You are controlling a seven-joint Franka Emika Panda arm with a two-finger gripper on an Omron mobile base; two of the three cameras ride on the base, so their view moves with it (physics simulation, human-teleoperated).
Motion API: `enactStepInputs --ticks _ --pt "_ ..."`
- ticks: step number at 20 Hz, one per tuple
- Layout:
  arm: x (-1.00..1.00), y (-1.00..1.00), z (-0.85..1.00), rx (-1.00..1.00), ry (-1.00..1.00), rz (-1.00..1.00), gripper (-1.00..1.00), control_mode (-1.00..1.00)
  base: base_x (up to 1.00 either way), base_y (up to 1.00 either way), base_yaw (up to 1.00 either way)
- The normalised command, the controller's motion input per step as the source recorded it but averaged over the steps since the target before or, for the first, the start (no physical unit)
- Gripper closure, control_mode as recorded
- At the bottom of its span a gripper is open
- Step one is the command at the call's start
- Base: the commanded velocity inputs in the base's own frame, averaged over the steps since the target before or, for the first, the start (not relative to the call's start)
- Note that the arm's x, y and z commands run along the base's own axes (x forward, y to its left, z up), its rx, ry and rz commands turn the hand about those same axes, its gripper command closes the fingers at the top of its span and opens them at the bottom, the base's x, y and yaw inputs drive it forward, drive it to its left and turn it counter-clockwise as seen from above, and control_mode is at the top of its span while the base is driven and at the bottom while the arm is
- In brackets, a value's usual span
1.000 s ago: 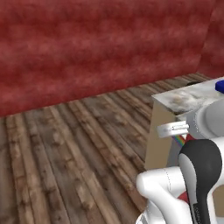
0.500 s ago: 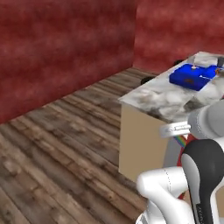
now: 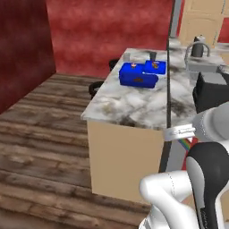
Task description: Take the cupcake and cake from the fridge and place them on the empty tray on the dining counter.
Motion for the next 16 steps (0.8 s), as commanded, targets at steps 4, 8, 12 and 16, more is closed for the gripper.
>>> enactStepInputs --ticks 4,8,12,16 --pt "0.0 0.0 0.0 0.0 0.0 0.0 1.0 1.0 0.34 0.96 -0.68" --pt "0.0 0.0 0.0 0.0 0.0 0.0 1.0 1.0 0.08 1.0 -0.63" --pt "0.0 0.0 0.0 0.0 0.0 0.0 1.0 1.0 0.0 1.0 -0.57" --pt "0.0 0.0 0.0 0.0 0.0 0.0 1.0 1.0 0.0 1.0 -0.5"
